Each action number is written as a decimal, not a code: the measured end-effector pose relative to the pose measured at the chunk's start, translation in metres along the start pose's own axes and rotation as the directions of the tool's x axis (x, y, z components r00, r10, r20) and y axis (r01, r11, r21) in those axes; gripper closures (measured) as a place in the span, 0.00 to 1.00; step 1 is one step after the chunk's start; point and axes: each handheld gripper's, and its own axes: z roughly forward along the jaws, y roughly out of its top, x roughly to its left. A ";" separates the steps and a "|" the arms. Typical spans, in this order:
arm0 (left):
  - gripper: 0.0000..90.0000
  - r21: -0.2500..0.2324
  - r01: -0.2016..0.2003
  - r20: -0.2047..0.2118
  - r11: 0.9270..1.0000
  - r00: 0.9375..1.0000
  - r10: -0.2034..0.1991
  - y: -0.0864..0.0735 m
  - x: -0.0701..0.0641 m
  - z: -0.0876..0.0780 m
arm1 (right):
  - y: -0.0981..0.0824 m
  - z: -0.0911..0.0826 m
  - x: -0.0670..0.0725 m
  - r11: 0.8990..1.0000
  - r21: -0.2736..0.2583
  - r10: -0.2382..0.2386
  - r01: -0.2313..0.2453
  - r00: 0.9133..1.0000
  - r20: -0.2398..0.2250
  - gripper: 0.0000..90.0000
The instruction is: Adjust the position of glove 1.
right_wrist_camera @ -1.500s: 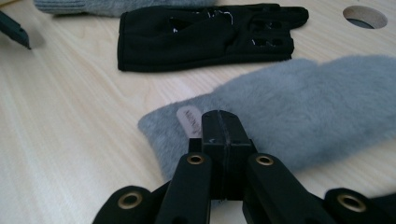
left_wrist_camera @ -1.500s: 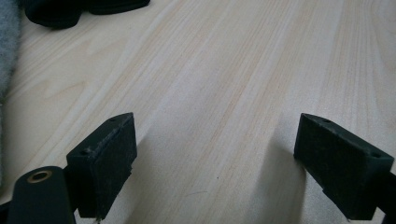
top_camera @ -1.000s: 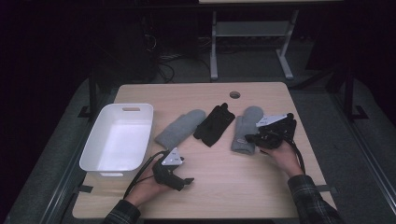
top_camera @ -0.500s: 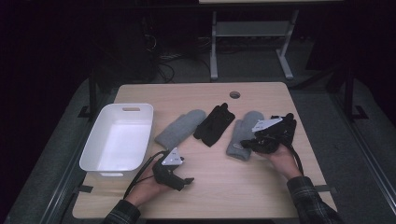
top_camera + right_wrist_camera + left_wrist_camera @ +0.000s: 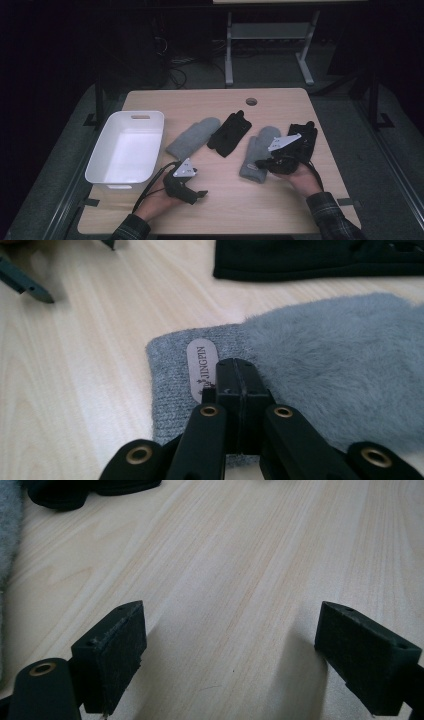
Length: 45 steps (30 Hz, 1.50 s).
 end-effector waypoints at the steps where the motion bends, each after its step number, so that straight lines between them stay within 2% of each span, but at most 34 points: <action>1: 0.14 0.000 0.000 0.000 1.000 1.000 0.000 0.000 0.000 0.000 | 0.000 0.000 0.003 1.000 0.004 -0.004 0.004 1.000 0.002 1.00; 9: 0.14 -0.003 0.003 -0.002 1.000 1.000 -0.003 0.000 0.000 0.000 | -0.002 0.000 0.021 1.000 0.012 -0.019 0.019 1.000 -0.022 1.00; 20: 0.14 -0.004 0.002 -0.004 1.000 1.000 -0.002 0.000 0.000 0.000 | -0.004 0.002 0.050 0.997 0.017 -0.068 0.070 0.994 -0.080 1.00; 31: 0.14 -0.006 0.005 -0.004 1.000 1.000 -0.005 0.000 -0.001 0.000 | 0.000 0.010 0.068 0.995 0.017 -0.096 0.099 0.988 -0.120 1.00; 37: 0.14 -0.004 0.002 -0.004 1.000 1.000 -0.002 0.000 0.000 0.000 | 0.002 0.012 0.075 0.993 0.019 -0.114 0.118 0.985 -0.133 1.00; 40: 0.14 -0.003 0.002 -0.004 1.000 1.000 -0.002 0.000 0.000 0.000 | 0.002 0.011 0.074 0.991 0.011 -0.133 0.135 0.984 -0.121 1.00; 43: 0.14 -0.004 0.002 -0.003 1.000 1.000 -0.002 0.000 0.000 0.000 | 0.002 0.005 0.072 0.994 -0.008 -0.111 0.110 0.987 -0.113 1.00; 45: 0.14 -0.003 0.002 -0.003 1.000 1.000 -0.002 0.000 0.000 0.000 | -0.001 -0.003 0.067 0.995 -0.024 -0.101 0.099 0.991 -0.089 1.00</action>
